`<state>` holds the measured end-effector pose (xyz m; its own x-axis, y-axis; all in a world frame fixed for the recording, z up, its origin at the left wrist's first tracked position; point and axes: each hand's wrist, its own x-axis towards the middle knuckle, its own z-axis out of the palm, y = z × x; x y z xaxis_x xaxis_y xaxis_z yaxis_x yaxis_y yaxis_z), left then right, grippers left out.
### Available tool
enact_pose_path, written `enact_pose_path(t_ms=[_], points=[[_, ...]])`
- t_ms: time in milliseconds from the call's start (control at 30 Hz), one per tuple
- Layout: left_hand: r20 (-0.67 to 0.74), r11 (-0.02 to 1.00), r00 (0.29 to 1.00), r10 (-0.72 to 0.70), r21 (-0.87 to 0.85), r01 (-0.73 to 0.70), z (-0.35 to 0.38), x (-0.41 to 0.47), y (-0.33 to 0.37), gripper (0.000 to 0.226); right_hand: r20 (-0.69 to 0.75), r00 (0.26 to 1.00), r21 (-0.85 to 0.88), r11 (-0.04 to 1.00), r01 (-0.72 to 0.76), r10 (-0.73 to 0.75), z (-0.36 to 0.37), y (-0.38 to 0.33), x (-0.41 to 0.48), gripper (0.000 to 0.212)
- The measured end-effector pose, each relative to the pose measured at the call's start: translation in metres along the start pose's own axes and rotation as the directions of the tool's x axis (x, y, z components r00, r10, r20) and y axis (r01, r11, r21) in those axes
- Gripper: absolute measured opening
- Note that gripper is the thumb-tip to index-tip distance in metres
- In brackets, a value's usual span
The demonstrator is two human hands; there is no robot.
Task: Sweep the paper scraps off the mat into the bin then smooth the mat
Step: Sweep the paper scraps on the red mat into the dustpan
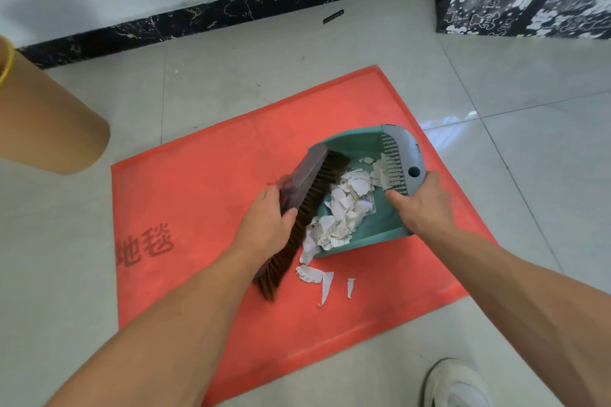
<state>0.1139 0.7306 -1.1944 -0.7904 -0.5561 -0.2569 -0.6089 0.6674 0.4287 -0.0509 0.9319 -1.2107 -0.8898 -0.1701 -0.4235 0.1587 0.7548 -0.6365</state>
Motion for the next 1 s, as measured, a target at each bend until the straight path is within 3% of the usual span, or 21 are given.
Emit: enact_pose_path(t_ms=[167,367,500,800,1000], points=[[-0.136,0.999,0.990,0.040,0.032,-0.036,-0.015,0.007,-0.004,0.021,0.002,1.000,0.022,1.000,0.006,-0.006,-0.004,-0.001,-0.002,0.050],[-0.178,0.989,0.981,-0.077,0.110,0.097,-0.031,0.001,-0.020,0.024,-0.029,1.000,0.058,0.998,-0.002,0.004,-0.025,0.005,-0.014,0.046],[-0.171,0.967,0.962,-0.211,0.105,0.231,-0.031,-0.017,-0.022,0.026,-0.009,1.000,0.001,1.000,-0.026,0.026,-0.051,0.012,-0.021,0.055],[-0.143,0.934,0.932,-0.332,0.085,0.346,-0.003,-0.037,-0.013,0.028,0.099,0.995,-0.172,0.985,0.029,-0.012,-0.087,0.035,0.000,0.054],[-0.103,0.918,0.912,-0.396,-0.009,0.397,0.016,-0.044,0.007,0.034,0.117,0.993,-0.169,0.985,0.028,-0.008,-0.084,0.062,-0.010,0.052]])
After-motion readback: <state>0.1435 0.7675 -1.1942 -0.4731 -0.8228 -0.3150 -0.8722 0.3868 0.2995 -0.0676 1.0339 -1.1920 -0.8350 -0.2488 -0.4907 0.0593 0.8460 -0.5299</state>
